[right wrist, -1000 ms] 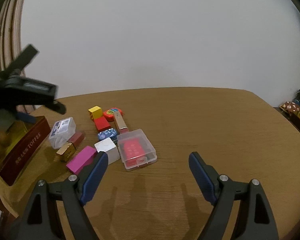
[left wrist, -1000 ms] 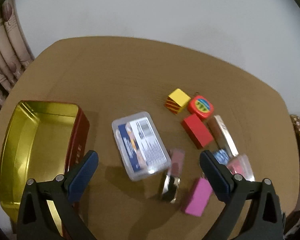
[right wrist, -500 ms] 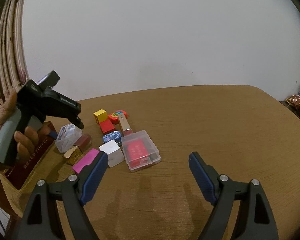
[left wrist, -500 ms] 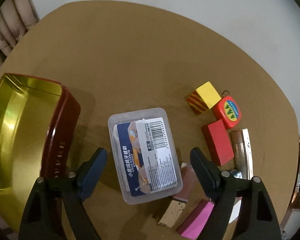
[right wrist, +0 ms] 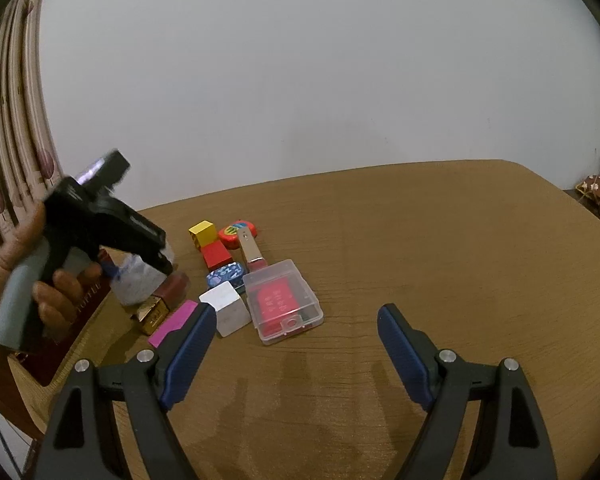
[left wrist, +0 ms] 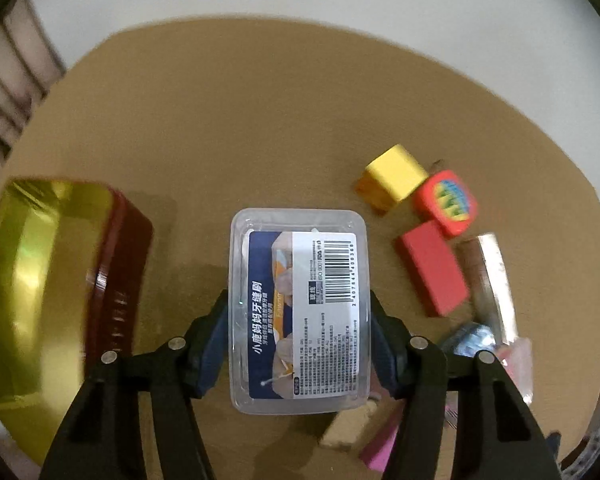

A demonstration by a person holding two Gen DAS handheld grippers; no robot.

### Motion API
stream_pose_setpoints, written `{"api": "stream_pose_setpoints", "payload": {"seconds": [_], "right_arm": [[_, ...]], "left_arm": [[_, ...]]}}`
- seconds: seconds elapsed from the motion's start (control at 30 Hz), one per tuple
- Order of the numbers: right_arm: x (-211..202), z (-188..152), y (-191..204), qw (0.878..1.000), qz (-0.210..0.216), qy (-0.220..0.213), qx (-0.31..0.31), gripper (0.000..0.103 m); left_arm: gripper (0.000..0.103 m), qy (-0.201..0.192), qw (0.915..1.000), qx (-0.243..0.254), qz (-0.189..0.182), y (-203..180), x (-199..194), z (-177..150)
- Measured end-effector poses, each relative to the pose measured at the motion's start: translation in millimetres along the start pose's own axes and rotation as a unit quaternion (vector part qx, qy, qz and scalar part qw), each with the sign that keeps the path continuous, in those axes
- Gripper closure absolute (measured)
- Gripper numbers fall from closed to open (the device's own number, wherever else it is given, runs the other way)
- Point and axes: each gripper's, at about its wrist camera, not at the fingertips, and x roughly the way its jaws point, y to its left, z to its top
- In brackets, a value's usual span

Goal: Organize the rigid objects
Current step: 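Carry the blue-label box into the gold tin and open the left gripper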

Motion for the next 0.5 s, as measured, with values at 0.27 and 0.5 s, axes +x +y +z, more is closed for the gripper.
{"api": "stream_pose_setpoints", "payload": {"seconds": [0.27, 0.5], "right_arm": [[3.3, 0.5, 2.1, 1.0, -0.007, 0.005, -0.008, 0.018], [8.0, 2.1, -0.6, 1.0, -0.01, 0.014, -0.006, 0.018]], "left_arm": [[0.045, -0.037, 0.9991, -0.02, 0.002, 59.5, -85.7, -10.0], [0.045, 0.0, 0.9963, -0.064, 0.058, 176.0, -66.8, 5.2]]}}
